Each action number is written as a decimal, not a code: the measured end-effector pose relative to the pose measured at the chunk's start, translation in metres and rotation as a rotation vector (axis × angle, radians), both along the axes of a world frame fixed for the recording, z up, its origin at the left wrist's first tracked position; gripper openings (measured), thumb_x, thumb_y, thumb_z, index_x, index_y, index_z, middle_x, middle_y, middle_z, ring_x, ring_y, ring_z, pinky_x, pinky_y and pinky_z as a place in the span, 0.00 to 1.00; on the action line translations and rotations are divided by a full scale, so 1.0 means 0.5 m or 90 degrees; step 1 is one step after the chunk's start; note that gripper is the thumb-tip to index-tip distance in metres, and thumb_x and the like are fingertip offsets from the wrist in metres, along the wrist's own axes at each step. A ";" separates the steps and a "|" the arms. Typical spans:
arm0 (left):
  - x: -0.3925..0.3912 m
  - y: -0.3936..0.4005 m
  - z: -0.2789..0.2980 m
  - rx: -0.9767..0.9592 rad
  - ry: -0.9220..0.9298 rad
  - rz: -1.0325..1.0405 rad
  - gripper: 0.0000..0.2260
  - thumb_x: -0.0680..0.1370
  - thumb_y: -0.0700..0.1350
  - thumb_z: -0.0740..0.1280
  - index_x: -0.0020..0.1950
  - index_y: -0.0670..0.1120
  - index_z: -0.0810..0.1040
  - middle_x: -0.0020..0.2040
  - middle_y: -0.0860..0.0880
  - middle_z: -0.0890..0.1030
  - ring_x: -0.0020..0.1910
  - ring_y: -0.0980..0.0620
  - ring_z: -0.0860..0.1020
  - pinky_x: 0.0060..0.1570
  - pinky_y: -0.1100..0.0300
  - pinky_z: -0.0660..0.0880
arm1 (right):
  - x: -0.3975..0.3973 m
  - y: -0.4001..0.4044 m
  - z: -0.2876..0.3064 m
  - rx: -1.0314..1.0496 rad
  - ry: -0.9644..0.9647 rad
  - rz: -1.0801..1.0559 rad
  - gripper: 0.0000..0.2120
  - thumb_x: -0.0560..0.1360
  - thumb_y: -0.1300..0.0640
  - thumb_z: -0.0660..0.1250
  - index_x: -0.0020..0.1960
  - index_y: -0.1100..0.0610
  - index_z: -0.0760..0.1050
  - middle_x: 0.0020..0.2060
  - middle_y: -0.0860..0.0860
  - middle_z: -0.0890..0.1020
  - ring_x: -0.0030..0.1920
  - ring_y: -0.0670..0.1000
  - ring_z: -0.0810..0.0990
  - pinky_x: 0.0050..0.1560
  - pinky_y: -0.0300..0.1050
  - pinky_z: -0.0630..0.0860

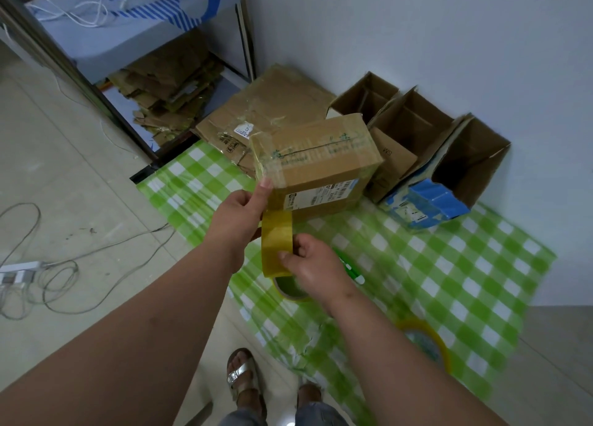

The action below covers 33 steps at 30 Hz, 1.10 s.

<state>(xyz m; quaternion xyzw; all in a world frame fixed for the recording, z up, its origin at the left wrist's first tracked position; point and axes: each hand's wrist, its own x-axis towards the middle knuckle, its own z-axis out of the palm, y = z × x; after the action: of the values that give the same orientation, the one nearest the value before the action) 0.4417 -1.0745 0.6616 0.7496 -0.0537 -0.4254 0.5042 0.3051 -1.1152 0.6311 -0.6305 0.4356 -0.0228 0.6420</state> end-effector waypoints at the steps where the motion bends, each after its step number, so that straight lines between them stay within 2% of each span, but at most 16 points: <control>1: 0.000 0.006 -0.007 -0.021 0.019 -0.016 0.27 0.68 0.65 0.71 0.52 0.44 0.77 0.52 0.45 0.81 0.50 0.48 0.80 0.52 0.48 0.80 | -0.002 -0.003 0.001 0.004 -0.007 0.008 0.07 0.78 0.56 0.67 0.56 0.54 0.78 0.52 0.51 0.84 0.54 0.52 0.82 0.61 0.57 0.75; 3: -0.001 0.017 -0.024 -0.029 0.043 -0.040 0.10 0.75 0.49 0.74 0.52 0.49 0.76 0.50 0.46 0.79 0.45 0.51 0.80 0.42 0.52 0.80 | -0.004 -0.009 0.003 0.002 -0.007 0.033 0.09 0.78 0.56 0.67 0.58 0.54 0.78 0.52 0.50 0.84 0.54 0.51 0.82 0.61 0.56 0.76; 5: -0.006 0.021 -0.039 -0.010 0.090 -0.033 0.09 0.76 0.41 0.71 0.50 0.53 0.76 0.45 0.48 0.81 0.39 0.52 0.80 0.32 0.57 0.76 | -0.005 -0.017 0.001 -0.020 0.006 0.067 0.09 0.78 0.55 0.67 0.57 0.54 0.79 0.51 0.49 0.85 0.53 0.50 0.82 0.59 0.53 0.77; 7: -0.011 0.016 -0.042 -0.005 0.124 -0.006 0.08 0.77 0.41 0.70 0.49 0.54 0.76 0.40 0.49 0.83 0.35 0.50 0.80 0.30 0.58 0.75 | -0.013 -0.033 -0.005 -0.040 0.006 0.036 0.06 0.76 0.56 0.68 0.51 0.49 0.80 0.45 0.44 0.85 0.48 0.46 0.82 0.51 0.44 0.78; 9: -0.013 0.012 -0.043 -0.009 0.132 0.016 0.07 0.77 0.42 0.70 0.49 0.54 0.76 0.39 0.48 0.83 0.35 0.48 0.80 0.30 0.58 0.76 | -0.033 -0.059 -0.018 -0.107 0.051 -0.045 0.07 0.76 0.56 0.67 0.51 0.48 0.81 0.44 0.41 0.82 0.46 0.43 0.80 0.43 0.37 0.73; 11: -0.013 0.010 -0.046 -0.017 0.129 0.027 0.06 0.77 0.42 0.70 0.49 0.53 0.76 0.41 0.48 0.82 0.37 0.47 0.79 0.32 0.57 0.76 | -0.061 -0.089 -0.042 -0.222 0.168 -0.067 0.11 0.76 0.57 0.65 0.58 0.53 0.79 0.51 0.47 0.81 0.51 0.48 0.78 0.49 0.41 0.74; 14: -0.015 0.011 -0.049 -0.030 0.146 0.040 0.06 0.77 0.41 0.70 0.50 0.53 0.77 0.43 0.47 0.82 0.38 0.46 0.79 0.33 0.57 0.76 | -0.097 -0.118 -0.087 -0.289 0.357 0.050 0.20 0.77 0.57 0.62 0.69 0.55 0.72 0.63 0.55 0.74 0.61 0.56 0.75 0.61 0.50 0.74; 16: -0.019 0.013 -0.049 -0.038 0.161 0.050 0.06 0.77 0.41 0.70 0.50 0.52 0.78 0.42 0.48 0.83 0.36 0.47 0.79 0.31 0.57 0.76 | -0.113 -0.117 -0.114 -0.319 0.459 0.160 0.19 0.78 0.56 0.60 0.68 0.53 0.71 0.62 0.55 0.74 0.61 0.57 0.74 0.60 0.50 0.73; 18: -0.021 0.017 -0.050 -0.050 0.173 0.060 0.05 0.78 0.41 0.69 0.49 0.52 0.78 0.41 0.49 0.83 0.34 0.48 0.79 0.29 0.57 0.75 | -0.128 -0.112 -0.133 -0.376 0.510 0.232 0.16 0.78 0.55 0.60 0.65 0.52 0.71 0.59 0.53 0.74 0.59 0.56 0.75 0.58 0.51 0.71; 22: -0.022 0.022 -0.052 -0.068 0.178 0.066 0.03 0.80 0.44 0.67 0.47 0.51 0.79 0.37 0.51 0.82 0.31 0.49 0.78 0.29 0.56 0.75 | -0.152 -0.114 -0.150 -0.451 0.525 0.308 0.13 0.77 0.55 0.59 0.61 0.53 0.70 0.57 0.53 0.77 0.57 0.54 0.76 0.57 0.50 0.71; 25: -0.023 0.024 -0.051 -0.068 0.172 0.073 0.03 0.80 0.45 0.67 0.47 0.51 0.79 0.37 0.52 0.82 0.30 0.50 0.78 0.31 0.56 0.75 | -0.151 -0.123 -0.142 -0.409 0.490 0.273 0.10 0.77 0.57 0.60 0.57 0.56 0.69 0.53 0.54 0.78 0.52 0.55 0.77 0.49 0.47 0.72; 28: -0.027 0.023 -0.047 -0.065 0.175 0.078 0.04 0.80 0.45 0.67 0.46 0.51 0.79 0.35 0.53 0.82 0.29 0.51 0.78 0.28 0.57 0.74 | -0.153 -0.124 -0.138 -0.388 0.458 0.261 0.05 0.77 0.58 0.60 0.51 0.54 0.64 0.49 0.53 0.78 0.43 0.53 0.75 0.42 0.46 0.70; 29: -0.029 0.022 -0.046 -0.065 0.176 0.079 0.04 0.80 0.45 0.67 0.47 0.51 0.79 0.34 0.53 0.82 0.28 0.51 0.78 0.27 0.57 0.74 | -0.154 -0.122 -0.138 -0.382 0.448 0.268 0.06 0.78 0.55 0.60 0.51 0.53 0.63 0.49 0.53 0.78 0.42 0.53 0.75 0.43 0.46 0.69; 31: -0.031 0.023 -0.044 -0.065 0.178 0.083 0.03 0.80 0.45 0.67 0.48 0.51 0.79 0.35 0.53 0.83 0.29 0.51 0.78 0.28 0.57 0.75 | -0.157 -0.116 -0.144 -0.378 0.445 0.287 0.12 0.78 0.48 0.61 0.56 0.53 0.64 0.52 0.51 0.77 0.48 0.53 0.77 0.47 0.47 0.71; 33: -0.031 0.025 -0.043 -0.066 0.177 0.086 0.03 0.80 0.45 0.67 0.48 0.51 0.80 0.36 0.52 0.83 0.31 0.49 0.79 0.31 0.55 0.76 | -0.156 -0.112 -0.151 -0.389 0.475 0.318 0.14 0.78 0.48 0.61 0.60 0.53 0.67 0.54 0.51 0.76 0.52 0.53 0.77 0.52 0.49 0.73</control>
<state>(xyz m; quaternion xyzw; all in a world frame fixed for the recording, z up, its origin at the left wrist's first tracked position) 0.4260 -1.0620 0.6401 0.6584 0.0457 -0.4868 0.5722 0.2272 -1.1712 0.5557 -0.8381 0.4445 0.2304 0.2168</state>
